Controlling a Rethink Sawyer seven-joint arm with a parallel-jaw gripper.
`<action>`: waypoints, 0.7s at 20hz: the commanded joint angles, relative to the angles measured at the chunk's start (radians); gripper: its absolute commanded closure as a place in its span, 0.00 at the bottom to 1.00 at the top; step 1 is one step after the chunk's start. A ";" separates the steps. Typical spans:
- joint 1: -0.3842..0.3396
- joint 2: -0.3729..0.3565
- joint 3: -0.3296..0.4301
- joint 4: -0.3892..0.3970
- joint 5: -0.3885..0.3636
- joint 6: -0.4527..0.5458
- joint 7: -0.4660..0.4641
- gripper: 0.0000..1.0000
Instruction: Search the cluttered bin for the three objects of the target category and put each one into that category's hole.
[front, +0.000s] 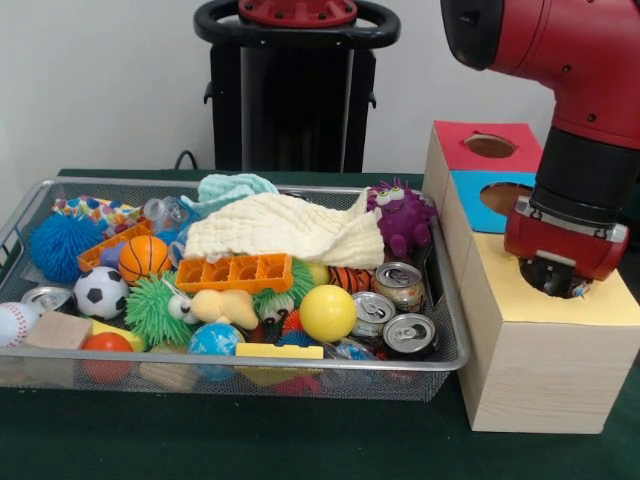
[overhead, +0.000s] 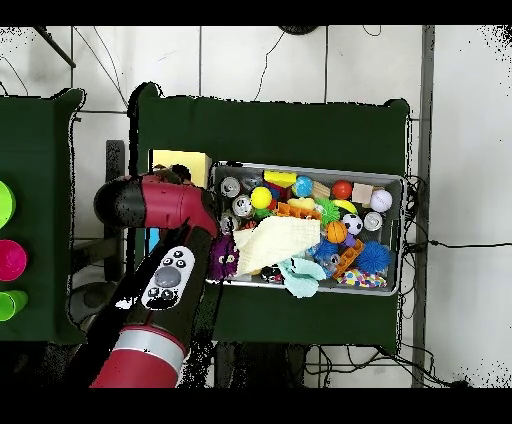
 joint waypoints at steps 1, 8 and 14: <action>-0.041 0.070 0.094 -0.022 -0.001 0.097 0.132 1.00; -0.075 -0.014 0.131 -0.024 -0.002 0.179 0.085 1.00; -0.080 -0.092 0.109 -0.088 -0.002 0.356 0.095 1.00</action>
